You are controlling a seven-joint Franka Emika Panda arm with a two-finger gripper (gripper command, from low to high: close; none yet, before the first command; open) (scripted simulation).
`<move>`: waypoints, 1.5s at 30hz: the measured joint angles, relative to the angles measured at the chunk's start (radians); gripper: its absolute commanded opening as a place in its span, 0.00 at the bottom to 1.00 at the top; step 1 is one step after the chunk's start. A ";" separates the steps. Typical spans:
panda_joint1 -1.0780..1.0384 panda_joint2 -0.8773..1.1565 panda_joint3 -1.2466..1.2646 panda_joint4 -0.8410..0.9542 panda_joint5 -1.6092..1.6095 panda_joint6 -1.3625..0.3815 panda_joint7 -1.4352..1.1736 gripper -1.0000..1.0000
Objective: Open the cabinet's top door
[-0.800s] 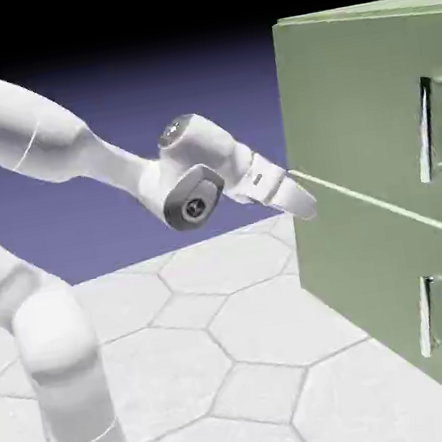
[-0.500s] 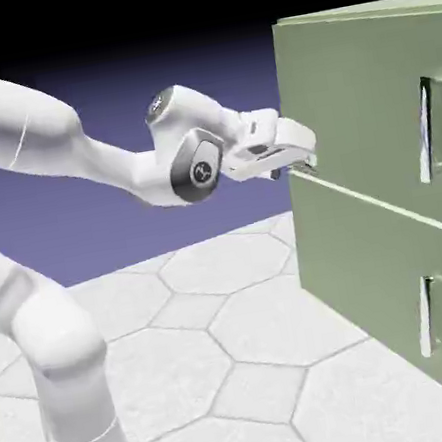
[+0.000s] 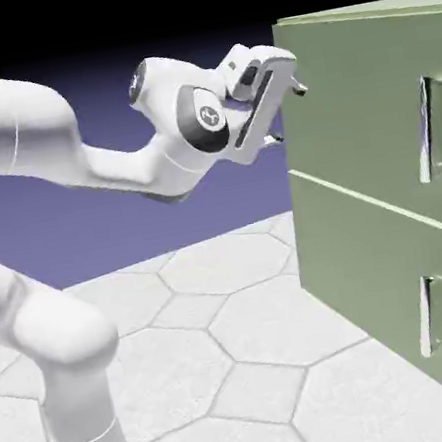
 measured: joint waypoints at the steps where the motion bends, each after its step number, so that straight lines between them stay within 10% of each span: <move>1: 0.017 -0.006 -0.019 0.011 -0.043 -0.001 -0.017 1.00; 45: 0.813 -0.219 -0.833 0.541 -1.736 -0.027 -0.668 1.00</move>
